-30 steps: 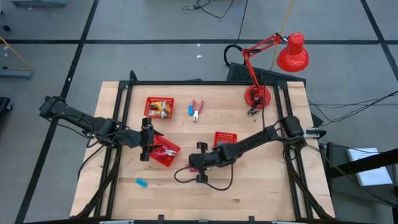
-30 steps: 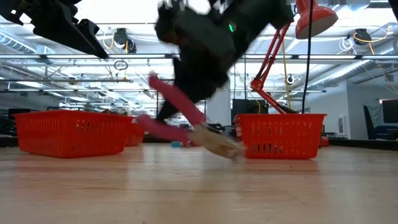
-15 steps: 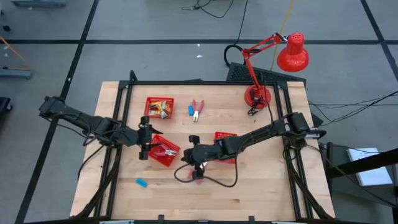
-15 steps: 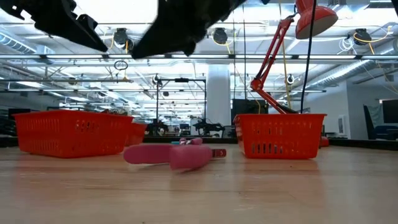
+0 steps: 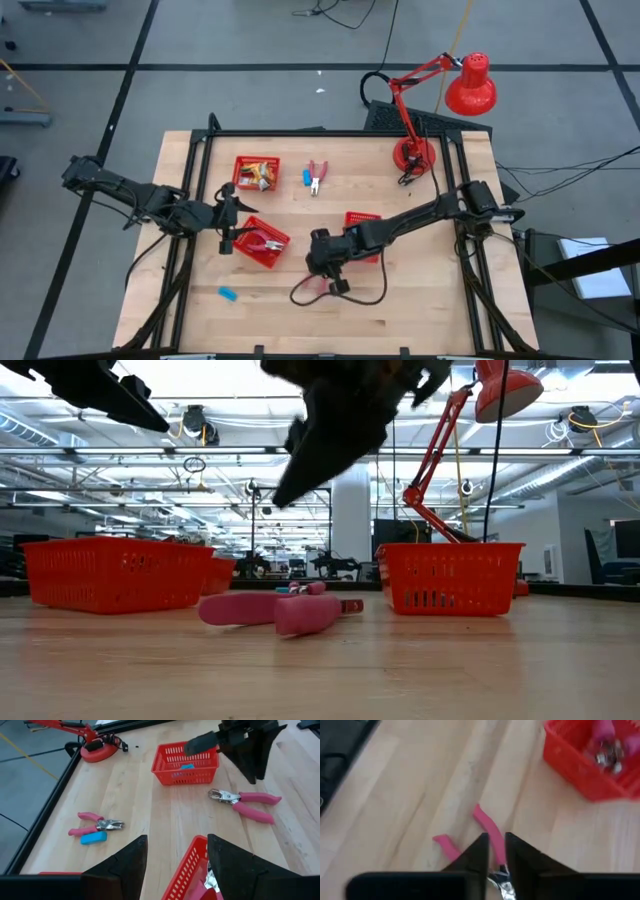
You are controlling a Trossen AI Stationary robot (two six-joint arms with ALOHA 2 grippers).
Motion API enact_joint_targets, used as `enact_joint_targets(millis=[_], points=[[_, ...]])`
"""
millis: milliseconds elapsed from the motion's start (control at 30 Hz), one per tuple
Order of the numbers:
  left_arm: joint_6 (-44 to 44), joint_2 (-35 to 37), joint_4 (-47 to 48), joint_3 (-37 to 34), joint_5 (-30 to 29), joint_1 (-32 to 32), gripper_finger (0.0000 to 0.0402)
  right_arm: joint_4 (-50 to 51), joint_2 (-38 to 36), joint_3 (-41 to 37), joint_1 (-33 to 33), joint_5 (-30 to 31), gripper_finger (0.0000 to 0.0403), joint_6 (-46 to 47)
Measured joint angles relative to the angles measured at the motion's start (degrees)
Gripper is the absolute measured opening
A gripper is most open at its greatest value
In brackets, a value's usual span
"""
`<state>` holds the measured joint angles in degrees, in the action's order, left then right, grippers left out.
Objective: Pick & Place School Supplies
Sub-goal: Put the pink hole puncher into the bottom left red basket
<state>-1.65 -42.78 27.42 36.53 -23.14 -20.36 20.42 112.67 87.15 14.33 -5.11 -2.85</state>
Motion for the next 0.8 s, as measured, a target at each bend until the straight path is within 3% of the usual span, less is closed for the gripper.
enact_joint_targets(millis=[167,267,367,500,800], points=[[0.5,0.0,-0.2,0.0,0.0,0.0,0.0209,0.2,1.5,0.0,-0.5,-0.9,0.0148,0.2],[0.5,0.0,-0.2,0.0,-0.2,0.1,0.0209,-1.4,3.4,0.0,0.7,1.9,0.0207,-2.4],[0.5,0.0,-0.2,0.0,-0.4,0.0,0.0209,-1.6,5.0,0.0,1.4,3.3,0.0242,-2.8],[0.5,0.0,-0.2,0.0,-0.7,0.0,0.0209,-1.5,6.6,0.0,1.8,6.8,0.0246,-2.8],[0.0,0.0,-0.5,0.0,-1.5,0.2,0.0209,-3.2,9.7,0.2,2.4,6.6,0.0215,-4.0]])
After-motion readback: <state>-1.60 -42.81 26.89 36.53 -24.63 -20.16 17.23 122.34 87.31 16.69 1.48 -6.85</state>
